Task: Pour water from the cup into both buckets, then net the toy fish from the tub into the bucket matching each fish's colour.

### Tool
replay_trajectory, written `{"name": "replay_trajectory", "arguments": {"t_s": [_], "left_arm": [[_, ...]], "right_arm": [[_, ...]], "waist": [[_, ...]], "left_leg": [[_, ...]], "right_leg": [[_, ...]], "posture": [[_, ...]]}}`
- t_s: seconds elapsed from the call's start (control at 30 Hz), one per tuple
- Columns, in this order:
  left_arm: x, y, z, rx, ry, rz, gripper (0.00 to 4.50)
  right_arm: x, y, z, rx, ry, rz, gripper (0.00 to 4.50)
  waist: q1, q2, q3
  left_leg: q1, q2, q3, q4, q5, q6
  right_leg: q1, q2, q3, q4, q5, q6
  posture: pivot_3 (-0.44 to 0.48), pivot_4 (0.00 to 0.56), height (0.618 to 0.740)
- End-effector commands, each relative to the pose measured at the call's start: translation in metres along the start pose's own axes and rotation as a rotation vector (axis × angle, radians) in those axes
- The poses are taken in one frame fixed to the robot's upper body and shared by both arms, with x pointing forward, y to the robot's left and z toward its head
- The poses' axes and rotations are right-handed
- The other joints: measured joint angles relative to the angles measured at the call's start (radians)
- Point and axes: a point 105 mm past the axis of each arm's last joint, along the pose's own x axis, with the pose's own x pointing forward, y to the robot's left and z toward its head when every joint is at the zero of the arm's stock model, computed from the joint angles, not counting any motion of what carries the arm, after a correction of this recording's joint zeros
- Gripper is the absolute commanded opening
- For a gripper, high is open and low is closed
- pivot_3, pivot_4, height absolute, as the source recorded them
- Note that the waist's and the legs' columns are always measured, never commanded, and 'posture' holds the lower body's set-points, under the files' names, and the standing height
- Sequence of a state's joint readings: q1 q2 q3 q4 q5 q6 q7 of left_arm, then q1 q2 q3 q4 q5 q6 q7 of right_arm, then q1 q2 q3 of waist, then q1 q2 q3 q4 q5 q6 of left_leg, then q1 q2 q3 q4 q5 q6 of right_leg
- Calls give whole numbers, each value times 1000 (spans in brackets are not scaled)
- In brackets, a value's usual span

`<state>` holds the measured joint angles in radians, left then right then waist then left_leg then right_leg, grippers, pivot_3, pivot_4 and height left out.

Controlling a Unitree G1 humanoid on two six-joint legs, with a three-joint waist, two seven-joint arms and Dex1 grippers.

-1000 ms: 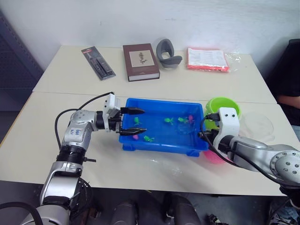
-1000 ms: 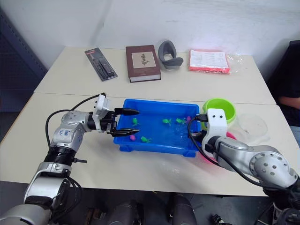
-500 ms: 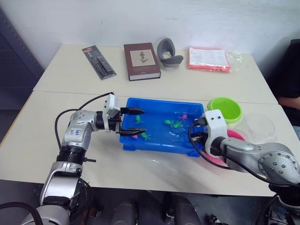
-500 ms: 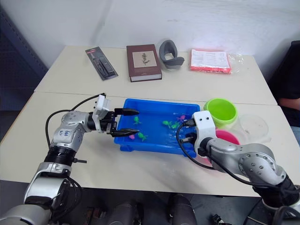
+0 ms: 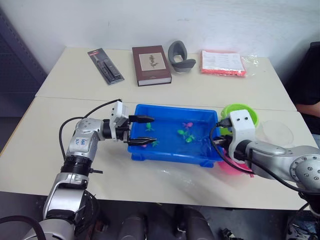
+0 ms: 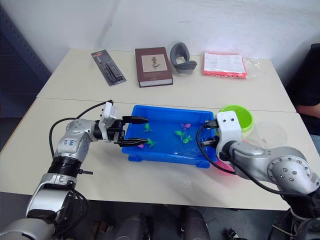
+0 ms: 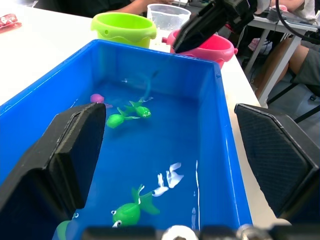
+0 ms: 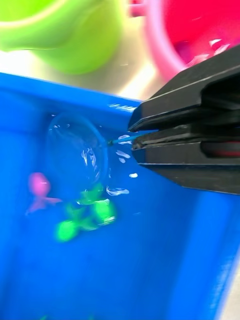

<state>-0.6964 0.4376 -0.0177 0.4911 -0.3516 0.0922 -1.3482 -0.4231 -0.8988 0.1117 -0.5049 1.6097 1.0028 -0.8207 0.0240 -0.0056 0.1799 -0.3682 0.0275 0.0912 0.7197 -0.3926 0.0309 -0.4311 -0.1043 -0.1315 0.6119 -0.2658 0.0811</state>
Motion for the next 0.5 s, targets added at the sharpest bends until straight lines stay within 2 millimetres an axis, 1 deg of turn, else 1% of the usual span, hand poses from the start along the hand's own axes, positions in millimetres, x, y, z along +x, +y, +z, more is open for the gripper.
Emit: {"name": "replay_trajectory", "arguments": {"t_s": [0.03,0.3,0.5], "left_arm": [[2,2,7,25,-19,0,4437],[-3,1,5,19,-10,16,4437],[-16,4,4,22,24,47,4437]], "right_arm": [[1,4,12,-28,-72,5,0],[8,18,13,-14,-101,74,0],[13,30,9,-14,-76,130,0]], "waist": [[-1,0,0],[-2,0,0],[-3,0,0]], "left_leg": [[0,0,0,0,0,0],[0,0,1,0,0,0],[0,0,1,0,0,0]], "right_leg": [[0,0,0,0,0,0],[-1,1,0,0,0,0],[-1,1,-1,1,0,0]], "posture": [[0,150,740],[0,150,740],[0,150,740]]}}
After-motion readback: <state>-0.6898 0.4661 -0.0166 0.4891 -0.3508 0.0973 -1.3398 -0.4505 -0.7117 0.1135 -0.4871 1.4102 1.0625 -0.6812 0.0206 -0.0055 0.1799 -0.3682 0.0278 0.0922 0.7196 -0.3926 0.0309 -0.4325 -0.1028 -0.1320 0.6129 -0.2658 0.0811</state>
